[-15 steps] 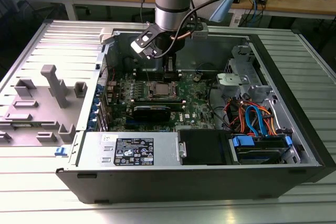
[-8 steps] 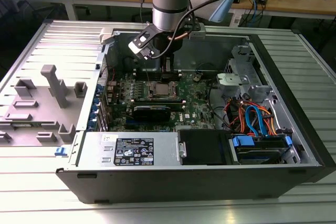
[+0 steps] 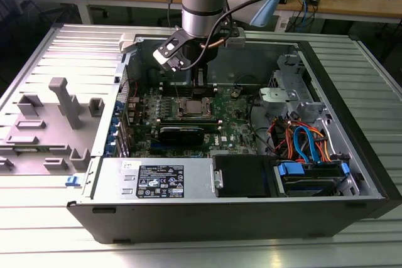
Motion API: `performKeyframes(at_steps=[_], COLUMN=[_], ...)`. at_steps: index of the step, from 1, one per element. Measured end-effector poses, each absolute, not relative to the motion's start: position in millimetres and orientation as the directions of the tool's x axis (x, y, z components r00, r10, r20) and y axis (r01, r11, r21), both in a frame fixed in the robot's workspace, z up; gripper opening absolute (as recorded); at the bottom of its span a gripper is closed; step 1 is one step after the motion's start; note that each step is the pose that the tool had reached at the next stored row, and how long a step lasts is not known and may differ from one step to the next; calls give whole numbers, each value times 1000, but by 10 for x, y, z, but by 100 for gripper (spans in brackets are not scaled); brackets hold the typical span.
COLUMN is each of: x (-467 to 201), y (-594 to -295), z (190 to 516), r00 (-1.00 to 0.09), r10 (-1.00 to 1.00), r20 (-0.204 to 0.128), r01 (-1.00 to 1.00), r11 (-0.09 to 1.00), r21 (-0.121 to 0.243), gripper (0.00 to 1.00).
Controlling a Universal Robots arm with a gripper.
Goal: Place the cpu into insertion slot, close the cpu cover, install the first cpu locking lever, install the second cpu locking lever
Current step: 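Close the cpu cover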
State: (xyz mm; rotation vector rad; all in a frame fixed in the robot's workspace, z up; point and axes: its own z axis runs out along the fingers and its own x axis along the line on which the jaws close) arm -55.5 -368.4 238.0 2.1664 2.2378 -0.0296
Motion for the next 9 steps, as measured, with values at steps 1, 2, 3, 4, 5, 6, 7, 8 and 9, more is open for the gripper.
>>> performKeyframes(at_steps=[1, 2, 3, 4, 5, 6, 7, 8, 9], x=[-555, -555, -555, -556, -560, -569, -577, -598, -612], y=[-3684, -3684, -3684, -3685, -3688, -3690, -3691, -3695, -3697], z=[2380, 2380, 2380, 2380, 2379, 2378, 2377, 2375, 2371], r00=[-32, -32, -32, -33, -33, -35, -37, -40, -43], r10=[999, 999, 999, 999, 999, 999, 999, 999, 999], r20=[-32, -32, -32, -32, -32, -32, -32, -32, -32], r01=[999, 999, 999, 999, 999, 999, 999, 999, 999], r11=[32, 32, 33, 33, 33, 35, 37, 40, 43], r21=[5, 5, 5, 5, 5, 5, 5, 5, 5], gripper=[11, 11, 11, 11, 11, 11, 11, 11, 11])
